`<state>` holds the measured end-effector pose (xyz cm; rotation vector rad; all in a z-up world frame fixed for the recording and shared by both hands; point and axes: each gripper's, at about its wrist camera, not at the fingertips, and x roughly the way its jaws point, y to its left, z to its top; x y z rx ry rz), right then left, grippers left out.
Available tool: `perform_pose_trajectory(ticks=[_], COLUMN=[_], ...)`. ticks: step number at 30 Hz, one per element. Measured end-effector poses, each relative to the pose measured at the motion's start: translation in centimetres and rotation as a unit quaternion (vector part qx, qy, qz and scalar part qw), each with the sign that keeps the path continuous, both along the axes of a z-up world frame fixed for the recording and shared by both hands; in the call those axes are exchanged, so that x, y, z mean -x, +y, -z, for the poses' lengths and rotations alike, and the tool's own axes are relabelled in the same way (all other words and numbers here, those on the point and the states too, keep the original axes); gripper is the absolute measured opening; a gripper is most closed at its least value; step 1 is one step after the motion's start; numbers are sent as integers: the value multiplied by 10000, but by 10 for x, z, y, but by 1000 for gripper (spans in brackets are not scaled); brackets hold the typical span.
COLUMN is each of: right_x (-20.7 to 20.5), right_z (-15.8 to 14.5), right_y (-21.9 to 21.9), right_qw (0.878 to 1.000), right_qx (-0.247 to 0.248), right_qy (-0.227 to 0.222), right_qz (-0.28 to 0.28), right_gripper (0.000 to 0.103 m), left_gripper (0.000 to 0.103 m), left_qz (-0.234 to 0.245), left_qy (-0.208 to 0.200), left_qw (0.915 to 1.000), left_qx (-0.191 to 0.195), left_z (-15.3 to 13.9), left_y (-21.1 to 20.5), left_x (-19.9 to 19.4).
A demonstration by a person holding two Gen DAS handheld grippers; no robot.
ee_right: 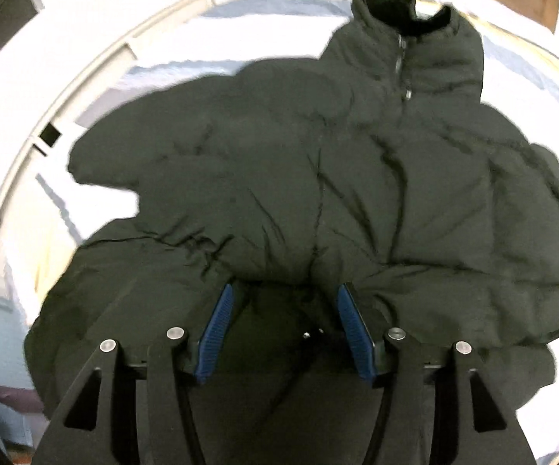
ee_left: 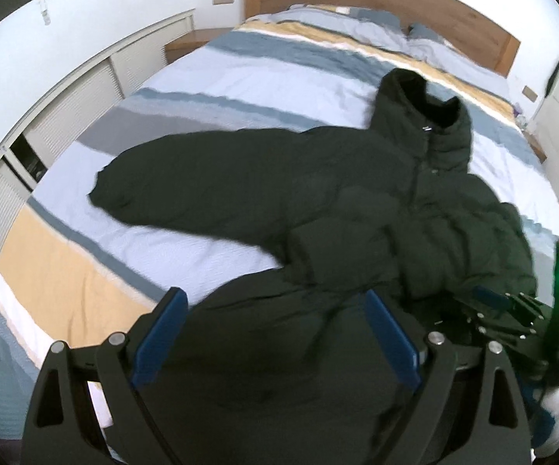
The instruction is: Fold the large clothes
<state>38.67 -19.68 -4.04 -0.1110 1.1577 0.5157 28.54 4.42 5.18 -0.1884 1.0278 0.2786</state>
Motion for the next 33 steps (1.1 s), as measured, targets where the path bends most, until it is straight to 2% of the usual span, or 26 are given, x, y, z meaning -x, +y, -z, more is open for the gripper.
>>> perform_pose_trajectory(ticks=[3,8,14,18,21,23,27,30,33], right_x=[-2,-17,-43,-57,-68,-74,-81,-82,-81], right_z=[-24,-42,-39,-23,-7,4,33,47,46], right_y=[-32,-105,-171,-184,-184,-184,-184,-186,-187], right_qw=[9998,9986,9953,9939,9936,9936,9927,9922,9920], right_qx=[-104,151,281,325,300,261,359,418,487], right_qy=[-171,-376,-445,-363,-261,-145,11,102,123], right_qz=[30,349,818,989,1061,1086,1151,1166,1156], right_gripper=[57,57,57,57,57,57,58,61,61], left_gripper=[94,93,94,94,94,94,94,94,94], left_qz=[214,575,1077,1246,1230,1212,1241,1334,1298], left_qy=[46,55,-24,32,208,434,672,689,716], left_qw=[9997,9979,9936,9917,9917,9916,9900,9886,9889], left_qx=[110,299,347,329,318,154,42,93,130], left_z=[-3,1,28,64,93,119,154,158,147], left_y=[-36,-101,-176,-205,-206,-203,-183,-171,-162], left_x=[-16,-45,-96,-136,-157,-166,-164,-156,-150])
